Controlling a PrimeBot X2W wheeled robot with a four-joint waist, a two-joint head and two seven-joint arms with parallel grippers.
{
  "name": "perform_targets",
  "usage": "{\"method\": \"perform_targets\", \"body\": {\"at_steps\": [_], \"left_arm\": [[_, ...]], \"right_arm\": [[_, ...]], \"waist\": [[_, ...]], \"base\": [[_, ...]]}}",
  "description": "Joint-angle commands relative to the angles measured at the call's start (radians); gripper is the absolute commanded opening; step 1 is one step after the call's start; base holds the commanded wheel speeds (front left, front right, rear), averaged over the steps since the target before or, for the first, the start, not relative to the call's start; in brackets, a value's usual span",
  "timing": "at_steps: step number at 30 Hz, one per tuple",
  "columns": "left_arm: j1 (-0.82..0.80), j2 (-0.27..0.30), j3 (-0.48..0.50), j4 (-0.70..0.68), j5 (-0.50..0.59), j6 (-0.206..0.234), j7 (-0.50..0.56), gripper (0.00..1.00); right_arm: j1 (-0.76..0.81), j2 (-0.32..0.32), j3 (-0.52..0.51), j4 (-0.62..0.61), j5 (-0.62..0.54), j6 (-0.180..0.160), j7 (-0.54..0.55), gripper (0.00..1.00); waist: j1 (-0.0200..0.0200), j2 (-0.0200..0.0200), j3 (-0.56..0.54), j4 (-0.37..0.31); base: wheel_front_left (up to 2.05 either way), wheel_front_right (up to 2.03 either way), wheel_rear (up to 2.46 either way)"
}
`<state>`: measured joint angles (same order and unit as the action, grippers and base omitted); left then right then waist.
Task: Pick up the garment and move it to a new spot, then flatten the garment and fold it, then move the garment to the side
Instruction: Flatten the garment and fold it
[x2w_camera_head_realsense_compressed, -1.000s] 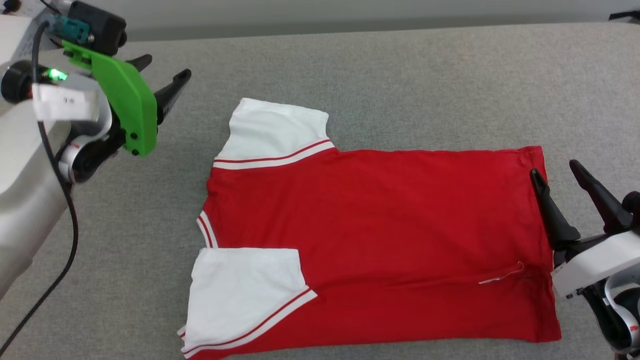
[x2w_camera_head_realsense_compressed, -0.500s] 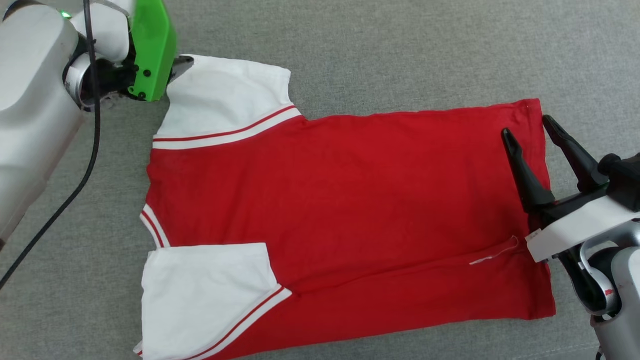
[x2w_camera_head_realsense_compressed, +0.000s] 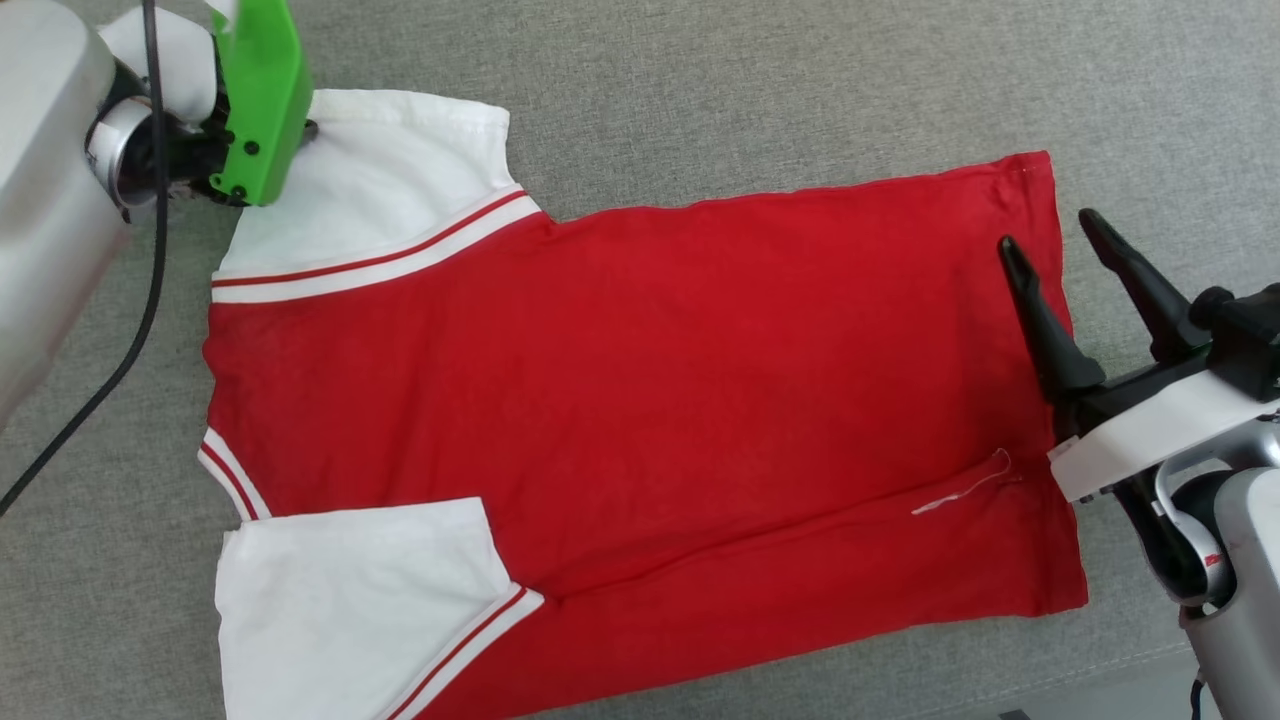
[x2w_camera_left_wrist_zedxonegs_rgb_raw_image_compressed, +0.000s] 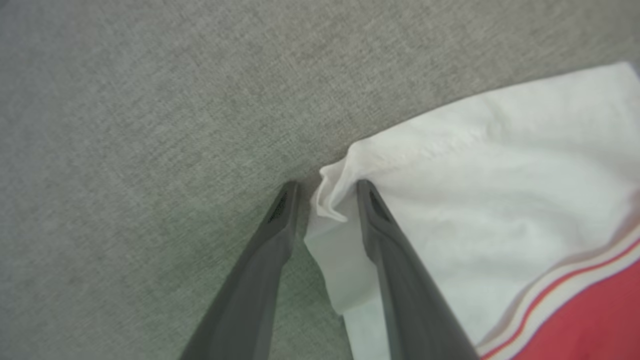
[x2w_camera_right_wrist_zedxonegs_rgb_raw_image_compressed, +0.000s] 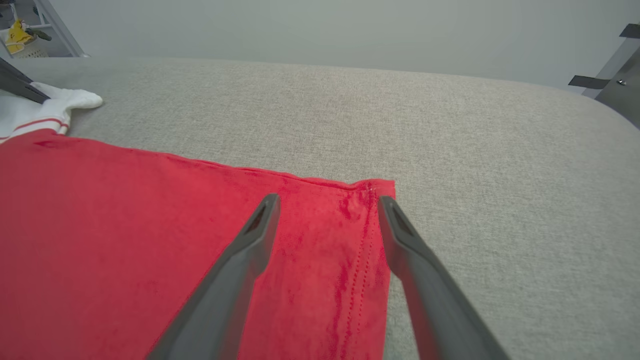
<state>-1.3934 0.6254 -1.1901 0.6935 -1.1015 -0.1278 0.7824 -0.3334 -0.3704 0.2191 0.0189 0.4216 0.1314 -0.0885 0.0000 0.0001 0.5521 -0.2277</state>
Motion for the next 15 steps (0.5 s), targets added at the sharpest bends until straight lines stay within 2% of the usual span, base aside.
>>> {"method": "perform_targets", "body": {"at_steps": [1,5,8,11,15], "left_arm": [[0.062,-0.012,-0.035,0.003,-0.01,-0.003,-0.005,0.0],[0.05,0.0,-0.038,-0.035,-0.018,-0.003,-0.081,0.0],[0.034,0.006,-0.04,-0.073,-0.015,-0.003,-0.159,0.0],[0.022,0.011,-0.051,-0.115,-0.003,-0.003,-0.208,0.0],[0.015,0.018,-0.065,-0.181,0.013,-0.003,-0.251,0.0]], "right_arm": [[-0.025,-0.006,-0.007,0.0,0.004,-0.001,-0.006,1.0],[-0.051,-0.042,-0.036,-0.005,0.003,-0.001,0.01,1.0],[-0.084,-0.104,-0.051,-0.008,0.019,-0.001,0.053,1.0],[-0.113,-0.181,-0.026,-0.012,0.064,-0.001,0.16,1.0],[-0.169,-0.295,0.034,-0.004,0.164,-0.001,0.363,1.0]], "waist": [[0.0,-0.0001,-0.013,0.007],[0.0,-0.0001,-0.047,0.03],[0.0,-0.0001,-0.078,0.055],[0.0,-0.0001,-0.105,0.078],[0.0,-0.0001,-0.131,0.107]], "base": [[0.0,0.0,0.0],[0.0,0.0,0.0],[0.0,0.0,0.0],[0.0,0.0,0.0],[0.0,0.0,0.0]]}}
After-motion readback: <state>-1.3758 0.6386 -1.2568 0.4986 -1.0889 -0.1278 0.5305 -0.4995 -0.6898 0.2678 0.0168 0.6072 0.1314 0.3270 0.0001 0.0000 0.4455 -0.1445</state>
